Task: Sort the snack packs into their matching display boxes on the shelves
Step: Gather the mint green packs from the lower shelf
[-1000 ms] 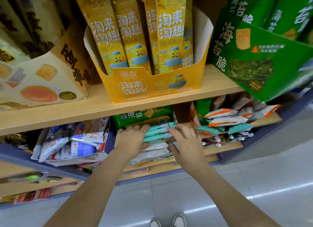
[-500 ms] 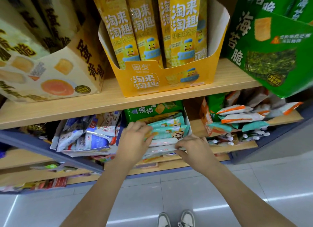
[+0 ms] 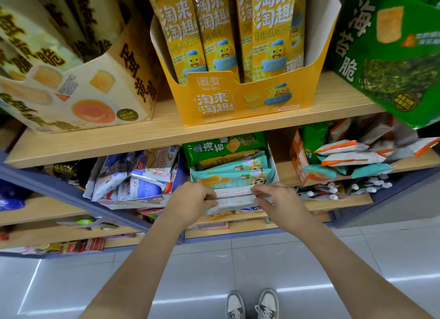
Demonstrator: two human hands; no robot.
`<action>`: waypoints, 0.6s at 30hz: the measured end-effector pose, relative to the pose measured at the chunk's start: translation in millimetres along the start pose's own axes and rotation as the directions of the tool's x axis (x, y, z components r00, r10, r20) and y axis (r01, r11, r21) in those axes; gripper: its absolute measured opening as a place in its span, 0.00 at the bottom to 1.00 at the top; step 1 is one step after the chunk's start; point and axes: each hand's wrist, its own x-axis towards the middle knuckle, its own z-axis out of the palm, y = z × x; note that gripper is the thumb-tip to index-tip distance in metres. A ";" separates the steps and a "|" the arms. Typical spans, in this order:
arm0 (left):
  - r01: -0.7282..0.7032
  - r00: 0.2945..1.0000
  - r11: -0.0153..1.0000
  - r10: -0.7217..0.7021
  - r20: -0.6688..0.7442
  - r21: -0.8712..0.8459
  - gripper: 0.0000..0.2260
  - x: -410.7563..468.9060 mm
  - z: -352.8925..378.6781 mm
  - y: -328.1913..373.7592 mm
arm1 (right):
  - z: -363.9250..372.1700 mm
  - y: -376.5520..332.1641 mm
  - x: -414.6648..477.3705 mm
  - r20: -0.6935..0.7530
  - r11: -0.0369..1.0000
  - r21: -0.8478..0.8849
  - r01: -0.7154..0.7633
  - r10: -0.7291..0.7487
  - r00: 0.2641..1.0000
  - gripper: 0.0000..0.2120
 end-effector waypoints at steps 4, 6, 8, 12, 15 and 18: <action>-0.015 0.999 1.000 0.015 -0.028 -0.008 0.07 1.9 -8.1 4.5 | 2.8 3.2 -1.3 0.013 0.994 -0.039 0.098 -0.098 0.995 0.16; -0.010 0.996 1.000 0.008 -0.084 -0.020 0.08 3.7 -11.0 2.6 | 4.4 5.7 -1.2 -0.015 0.992 -0.070 0.107 -0.108 0.994 0.11; -0.028 0.989 0.999 0.024 -0.143 -0.024 0.09 4.0 -11.2 -1.6 | 6.2 6.2 0.8 -0.064 0.993 -0.088 0.078 -0.084 0.994 0.07; -0.107 0.974 0.994 0.105 -0.200 0.002 0.13 7.0 -7.1 -8.2 | 9.7 4.1 10.3 -0.129 0.996 -0.085 0.029 -0.040 0.991 0.04; -0.155 0.946 0.988 0.142 -0.290 -0.024 0.13 11.9 -8.2 -11.0 | 13.5 1.4 18.6 -0.176 0.996 -0.090 0.017 -0.033 0.984 0.03; -0.273 0.897 0.961 0.267 -0.353 0.034 0.09 19.0 -12.1 -12.0 | 16.6 -1.7 25.6 -0.209 0.998 -0.057 -0.001 -0.010 0.978 0.04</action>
